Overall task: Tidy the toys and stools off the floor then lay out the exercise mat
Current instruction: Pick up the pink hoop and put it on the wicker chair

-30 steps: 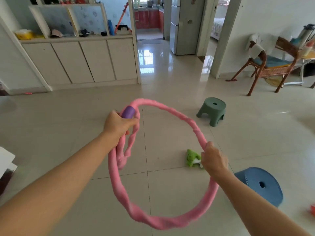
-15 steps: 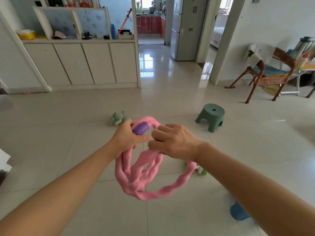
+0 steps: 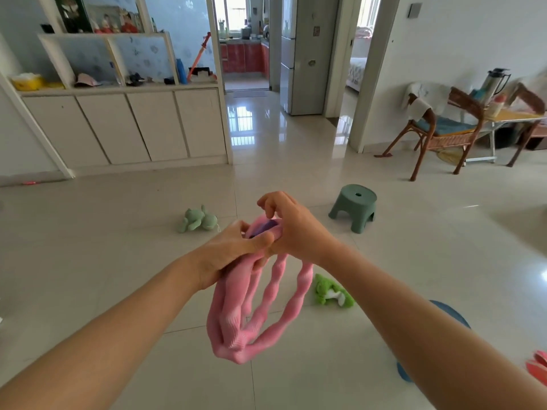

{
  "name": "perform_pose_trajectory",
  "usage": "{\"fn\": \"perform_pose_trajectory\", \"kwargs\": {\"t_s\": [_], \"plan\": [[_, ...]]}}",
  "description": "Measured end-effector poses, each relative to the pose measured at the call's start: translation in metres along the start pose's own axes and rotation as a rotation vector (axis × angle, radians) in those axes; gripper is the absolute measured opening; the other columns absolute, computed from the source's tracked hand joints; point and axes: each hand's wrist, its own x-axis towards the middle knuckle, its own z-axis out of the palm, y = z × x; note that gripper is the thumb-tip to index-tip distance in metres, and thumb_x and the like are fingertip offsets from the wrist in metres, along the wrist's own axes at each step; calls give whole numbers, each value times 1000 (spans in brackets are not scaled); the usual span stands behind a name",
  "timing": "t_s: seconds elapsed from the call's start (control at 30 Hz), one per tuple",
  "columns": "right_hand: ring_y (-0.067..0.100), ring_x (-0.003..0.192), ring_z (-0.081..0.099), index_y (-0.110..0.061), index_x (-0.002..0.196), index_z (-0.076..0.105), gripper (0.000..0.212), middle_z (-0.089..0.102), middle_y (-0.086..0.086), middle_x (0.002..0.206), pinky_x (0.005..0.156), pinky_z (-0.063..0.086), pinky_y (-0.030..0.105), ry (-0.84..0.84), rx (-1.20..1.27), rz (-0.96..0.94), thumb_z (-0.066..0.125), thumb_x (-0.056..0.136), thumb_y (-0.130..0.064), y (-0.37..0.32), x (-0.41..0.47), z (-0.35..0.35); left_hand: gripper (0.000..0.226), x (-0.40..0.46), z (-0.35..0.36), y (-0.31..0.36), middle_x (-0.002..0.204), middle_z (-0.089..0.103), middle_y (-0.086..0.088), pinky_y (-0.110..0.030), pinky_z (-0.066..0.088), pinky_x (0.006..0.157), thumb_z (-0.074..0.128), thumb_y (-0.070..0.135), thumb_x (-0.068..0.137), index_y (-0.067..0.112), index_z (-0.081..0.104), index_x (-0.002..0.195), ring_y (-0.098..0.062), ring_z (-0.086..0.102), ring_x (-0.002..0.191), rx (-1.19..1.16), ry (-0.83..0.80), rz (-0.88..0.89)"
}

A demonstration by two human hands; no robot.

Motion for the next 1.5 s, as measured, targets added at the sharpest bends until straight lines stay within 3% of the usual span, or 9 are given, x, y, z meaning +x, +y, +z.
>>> {"fn": "perform_pose_trajectory", "kwargs": {"t_s": [0.23,0.37,0.47,0.6,0.73,0.9,1.17,1.4,1.5], "plan": [[12,126,38,-17,132,41,79,45,-3,134,114,24,42,118,60,58,81,65,-27,21,-14,14,49,6,14,-1,60,54,-6,-24,43,47,71,7,52,6,46,95,-13,50,47,76,247,-101],[19,130,41,-24,143,24,97,31,-2,145,107,39,46,375,669,597,82,66,-32,74,-59,49,41,9,18,1,59,53,-4,-21,40,38,65,4,52,9,46,88,-9,47,38,-40,313,-35],[25,136,34,-37,142,20,102,26,-2,151,109,30,54,161,1084,889,79,61,-56,102,-110,84,52,10,19,6,48,52,-2,-17,38,38,71,10,43,5,48,89,-10,46,36,-102,290,22],[35,121,53,-30,141,32,95,50,14,137,98,41,59,-20,1646,680,73,62,-65,109,-129,113,56,17,29,14,60,47,-8,-16,38,39,70,22,43,5,48,92,-10,46,37,-183,246,57],[32,98,65,-22,126,47,96,69,15,104,93,47,47,217,1834,710,88,43,-50,96,-111,104,44,25,40,17,65,52,-2,-17,40,39,67,22,45,8,53,84,-8,46,37,-324,175,13],[18,59,63,-4,116,53,61,58,8,74,60,57,32,490,1772,831,79,64,-23,100,-106,89,46,29,40,16,62,55,0,-17,41,38,68,26,45,10,52,85,-8,47,35,-310,194,-59],[22,56,60,-6,115,49,38,61,16,78,54,53,34,542,1274,793,67,83,-14,111,-118,22,20,26,21,-27,69,57,-4,-18,47,43,67,20,72,19,61,91,-7,56,42,-132,570,-12],[19,67,62,-5,113,51,68,64,15,92,57,53,30,492,887,882,73,71,-53,88,-125,-6,33,48,17,-86,58,56,-9,-16,42,34,70,32,80,3,57,85,-12,52,29,-201,796,-154],[23,93,67,-19,126,44,56,61,7,117,75,57,35,471,1029,748,73,78,-26,78,-145,-8,42,56,15,-93,56,58,-13,-14,39,31,72,40,77,1,58,77,-10,51,26,-240,817,-217]]}}
